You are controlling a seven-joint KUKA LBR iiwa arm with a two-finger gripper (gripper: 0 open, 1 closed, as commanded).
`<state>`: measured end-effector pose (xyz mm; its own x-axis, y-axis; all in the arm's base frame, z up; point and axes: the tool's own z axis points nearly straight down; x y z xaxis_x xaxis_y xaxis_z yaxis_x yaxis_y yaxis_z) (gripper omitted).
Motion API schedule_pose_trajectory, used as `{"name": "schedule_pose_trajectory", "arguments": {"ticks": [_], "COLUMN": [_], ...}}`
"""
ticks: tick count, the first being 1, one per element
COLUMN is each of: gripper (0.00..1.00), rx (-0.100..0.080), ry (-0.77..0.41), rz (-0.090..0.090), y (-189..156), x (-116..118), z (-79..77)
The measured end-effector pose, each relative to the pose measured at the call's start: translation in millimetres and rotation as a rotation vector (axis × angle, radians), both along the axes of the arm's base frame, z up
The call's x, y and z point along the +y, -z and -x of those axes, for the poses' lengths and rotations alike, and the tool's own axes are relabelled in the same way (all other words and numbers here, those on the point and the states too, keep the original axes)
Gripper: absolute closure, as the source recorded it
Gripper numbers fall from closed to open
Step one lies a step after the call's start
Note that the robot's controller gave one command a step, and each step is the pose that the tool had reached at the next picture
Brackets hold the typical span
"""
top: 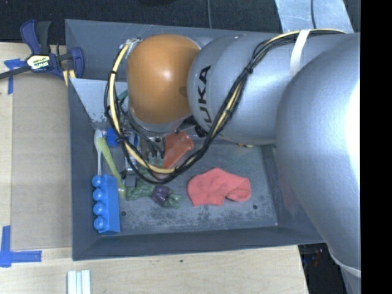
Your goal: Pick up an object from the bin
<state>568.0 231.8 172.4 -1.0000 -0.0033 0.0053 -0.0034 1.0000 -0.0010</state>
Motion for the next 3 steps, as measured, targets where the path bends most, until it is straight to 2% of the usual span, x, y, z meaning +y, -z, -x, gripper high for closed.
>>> {"name": "schedule_pose_trajectory", "arguments": {"ticks": [1, 2, 3], "gripper": [0.0, 0.0, 0.0], "rx": [-0.008, -0.008, -0.008], "ry": [0.003, 0.075, -0.066], "rz": [-0.002, -0.003, -0.003], "y": [-5.2, -9.8, -0.7], "x": [-1.1, -26.4, -57.8], "z": [-1.8, -14.1, -22.3]}}
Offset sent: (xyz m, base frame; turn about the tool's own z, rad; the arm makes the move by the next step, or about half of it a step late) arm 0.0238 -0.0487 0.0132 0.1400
